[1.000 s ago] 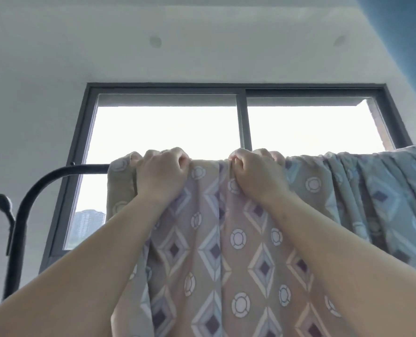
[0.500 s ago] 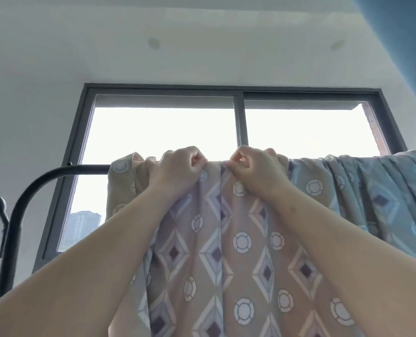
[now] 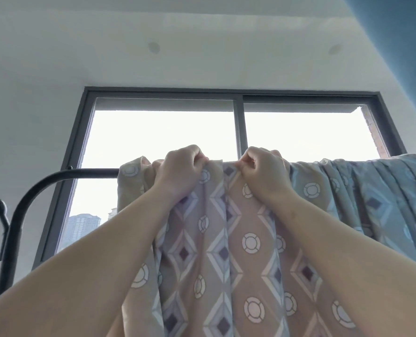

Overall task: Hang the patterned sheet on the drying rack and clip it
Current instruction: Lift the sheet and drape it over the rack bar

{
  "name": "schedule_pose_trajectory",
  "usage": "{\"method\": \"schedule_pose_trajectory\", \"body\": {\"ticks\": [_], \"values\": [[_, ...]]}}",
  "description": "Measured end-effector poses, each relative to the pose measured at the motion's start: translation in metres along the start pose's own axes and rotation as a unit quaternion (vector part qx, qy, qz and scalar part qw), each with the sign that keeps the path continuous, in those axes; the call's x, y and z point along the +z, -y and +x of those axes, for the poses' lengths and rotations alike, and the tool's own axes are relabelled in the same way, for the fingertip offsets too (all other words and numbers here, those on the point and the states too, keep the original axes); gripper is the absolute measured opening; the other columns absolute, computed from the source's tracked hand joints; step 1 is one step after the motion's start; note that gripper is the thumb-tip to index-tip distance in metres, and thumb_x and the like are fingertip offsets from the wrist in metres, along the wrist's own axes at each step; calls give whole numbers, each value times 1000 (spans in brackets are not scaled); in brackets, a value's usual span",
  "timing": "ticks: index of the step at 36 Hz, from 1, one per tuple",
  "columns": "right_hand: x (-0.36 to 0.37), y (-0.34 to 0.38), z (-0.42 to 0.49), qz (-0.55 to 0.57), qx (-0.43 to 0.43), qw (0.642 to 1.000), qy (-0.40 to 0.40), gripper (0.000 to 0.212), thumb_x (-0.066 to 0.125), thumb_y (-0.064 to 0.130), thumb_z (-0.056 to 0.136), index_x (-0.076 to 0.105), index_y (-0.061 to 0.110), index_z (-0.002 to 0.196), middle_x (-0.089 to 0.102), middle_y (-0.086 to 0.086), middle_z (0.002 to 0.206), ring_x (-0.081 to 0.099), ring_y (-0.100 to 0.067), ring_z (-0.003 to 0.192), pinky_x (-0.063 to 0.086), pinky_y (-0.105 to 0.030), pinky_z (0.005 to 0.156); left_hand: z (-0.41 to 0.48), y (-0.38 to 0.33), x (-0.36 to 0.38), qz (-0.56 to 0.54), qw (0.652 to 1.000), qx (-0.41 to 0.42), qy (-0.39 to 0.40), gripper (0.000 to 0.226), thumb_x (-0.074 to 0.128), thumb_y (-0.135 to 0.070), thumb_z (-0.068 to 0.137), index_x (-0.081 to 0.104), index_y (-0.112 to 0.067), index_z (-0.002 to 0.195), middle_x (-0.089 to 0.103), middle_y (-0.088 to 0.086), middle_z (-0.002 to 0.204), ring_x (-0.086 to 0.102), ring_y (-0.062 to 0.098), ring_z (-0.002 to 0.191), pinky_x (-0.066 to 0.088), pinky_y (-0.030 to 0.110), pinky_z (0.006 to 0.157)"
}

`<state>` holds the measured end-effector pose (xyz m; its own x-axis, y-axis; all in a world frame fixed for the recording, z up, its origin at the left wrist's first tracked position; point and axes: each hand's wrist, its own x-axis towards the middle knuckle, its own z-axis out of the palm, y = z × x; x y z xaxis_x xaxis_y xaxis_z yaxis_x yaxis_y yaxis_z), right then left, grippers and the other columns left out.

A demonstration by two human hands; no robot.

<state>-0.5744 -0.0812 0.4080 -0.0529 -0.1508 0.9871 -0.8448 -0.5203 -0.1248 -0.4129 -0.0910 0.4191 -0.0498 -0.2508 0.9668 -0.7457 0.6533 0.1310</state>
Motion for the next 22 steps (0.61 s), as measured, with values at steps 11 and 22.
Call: {"method": "schedule_pose_trajectory", "body": {"ticks": [11,22], "values": [[-23,-33,-2,-86,55,993,-57,15,38,7,92,46,9,81,50,-6,83,47,-30,97,29,-31,76,-2,38,-19,42,997,-48,-44,19,45,-21,94,57,-10,85,57,2,77,56,27,86,42,35,78],[3,8,-8,37,-2,998,53,15,55,20,90,62,23,77,66,5,79,57,-24,100,46,-46,89,-10,32,-6,47,999,-8,-10,23,42,-33,95,58,-21,85,62,-3,81,55,25,94,43,42,84]]}}
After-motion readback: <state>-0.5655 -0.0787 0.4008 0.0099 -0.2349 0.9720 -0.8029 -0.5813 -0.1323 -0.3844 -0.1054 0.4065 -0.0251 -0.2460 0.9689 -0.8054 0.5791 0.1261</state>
